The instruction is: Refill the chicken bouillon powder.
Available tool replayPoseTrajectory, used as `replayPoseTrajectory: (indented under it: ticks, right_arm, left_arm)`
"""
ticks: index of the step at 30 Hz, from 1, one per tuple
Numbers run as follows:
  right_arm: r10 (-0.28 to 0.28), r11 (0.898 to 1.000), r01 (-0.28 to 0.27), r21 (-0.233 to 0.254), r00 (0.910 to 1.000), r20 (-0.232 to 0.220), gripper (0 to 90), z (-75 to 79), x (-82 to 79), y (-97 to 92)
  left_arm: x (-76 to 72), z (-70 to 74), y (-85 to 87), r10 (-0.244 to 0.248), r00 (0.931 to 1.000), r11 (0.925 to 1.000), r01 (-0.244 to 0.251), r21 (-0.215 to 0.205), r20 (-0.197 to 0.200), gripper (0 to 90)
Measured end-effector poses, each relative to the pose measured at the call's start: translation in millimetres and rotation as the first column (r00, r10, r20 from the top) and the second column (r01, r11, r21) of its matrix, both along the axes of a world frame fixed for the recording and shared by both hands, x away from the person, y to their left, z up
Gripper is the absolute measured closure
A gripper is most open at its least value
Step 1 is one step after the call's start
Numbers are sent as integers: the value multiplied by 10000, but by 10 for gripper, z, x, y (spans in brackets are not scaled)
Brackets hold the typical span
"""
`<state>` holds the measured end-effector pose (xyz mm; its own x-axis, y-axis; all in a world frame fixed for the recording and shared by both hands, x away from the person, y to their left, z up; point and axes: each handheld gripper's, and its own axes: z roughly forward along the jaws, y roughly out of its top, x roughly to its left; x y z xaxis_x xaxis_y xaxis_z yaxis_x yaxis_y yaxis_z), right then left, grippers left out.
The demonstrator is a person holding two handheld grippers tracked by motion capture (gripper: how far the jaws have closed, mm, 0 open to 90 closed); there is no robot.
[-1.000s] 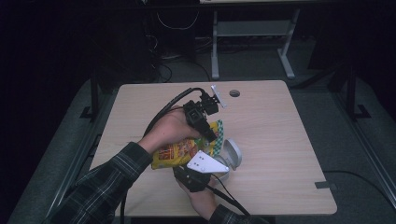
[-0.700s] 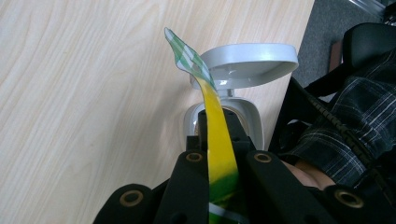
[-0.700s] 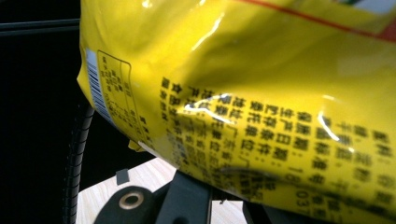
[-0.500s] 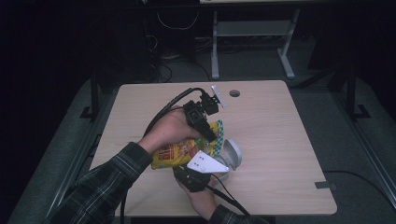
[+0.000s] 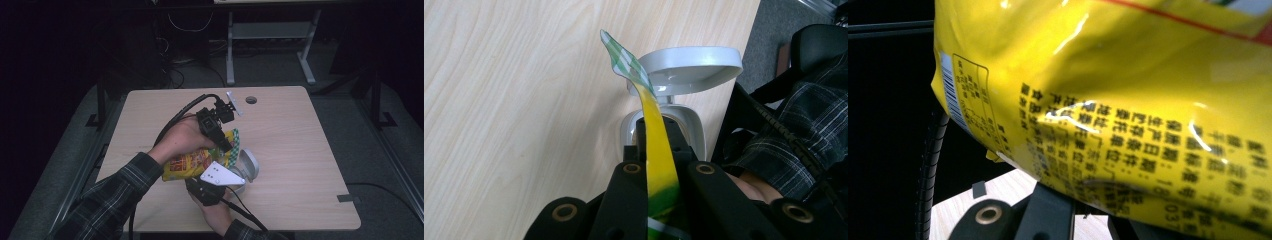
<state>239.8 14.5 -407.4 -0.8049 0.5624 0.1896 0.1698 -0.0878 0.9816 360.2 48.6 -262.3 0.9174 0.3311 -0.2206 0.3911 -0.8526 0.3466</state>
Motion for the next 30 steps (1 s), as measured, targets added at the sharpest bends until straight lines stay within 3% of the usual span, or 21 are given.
replayPoseTrajectory:
  ticks: [30]
  right_arm:
    - [75,9999,-74,149,9999,-83,898,7,2,-4]
  left_arm:
    - [-7,-8,-37,-39,10000,9999,38,163,75,900]
